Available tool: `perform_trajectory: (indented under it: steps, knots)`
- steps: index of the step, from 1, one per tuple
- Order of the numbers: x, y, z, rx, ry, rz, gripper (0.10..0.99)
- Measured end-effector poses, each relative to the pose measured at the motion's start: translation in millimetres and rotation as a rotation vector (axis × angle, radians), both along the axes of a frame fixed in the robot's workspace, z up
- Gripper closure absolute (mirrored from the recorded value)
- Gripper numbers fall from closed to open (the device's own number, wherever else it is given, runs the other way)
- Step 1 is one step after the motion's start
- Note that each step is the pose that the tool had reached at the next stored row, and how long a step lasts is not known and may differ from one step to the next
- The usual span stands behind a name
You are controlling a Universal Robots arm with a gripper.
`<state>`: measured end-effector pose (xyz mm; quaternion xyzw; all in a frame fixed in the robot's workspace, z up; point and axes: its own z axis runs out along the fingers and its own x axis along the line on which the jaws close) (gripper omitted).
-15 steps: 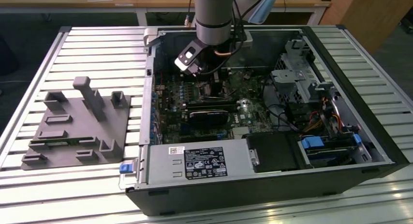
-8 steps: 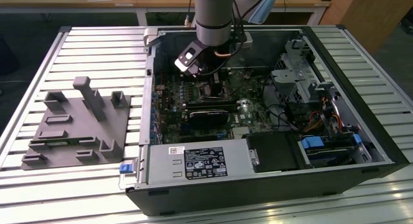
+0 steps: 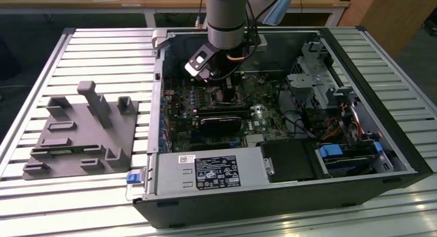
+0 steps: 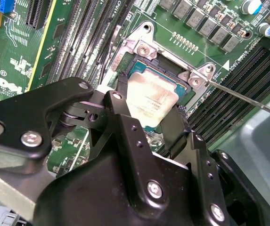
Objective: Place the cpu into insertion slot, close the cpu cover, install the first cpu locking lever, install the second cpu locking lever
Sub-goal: 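Place the cpu into insertion slot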
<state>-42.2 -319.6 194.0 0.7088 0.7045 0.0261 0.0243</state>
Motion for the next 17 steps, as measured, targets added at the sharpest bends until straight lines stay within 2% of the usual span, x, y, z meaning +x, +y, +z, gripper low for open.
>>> perform_trajectory:
  steps: [5,6,8,14,17]
  knots:
    - [0.1,0.1,-0.2,0.0,-0.0003,0.0,0.541]
    - [0.0,0.1,-0.2,0.0,-0.0002,0.0,0.478]
    - [0.0,0.0,-0.1,0.0,0.0,0.0,0.478]
    - [0.0,0.0,8.8,0.0,-0.0001,0.0,0.478]
    - [0.0,0.1,9.7,0.0,-0.0002,0.0,0.478]
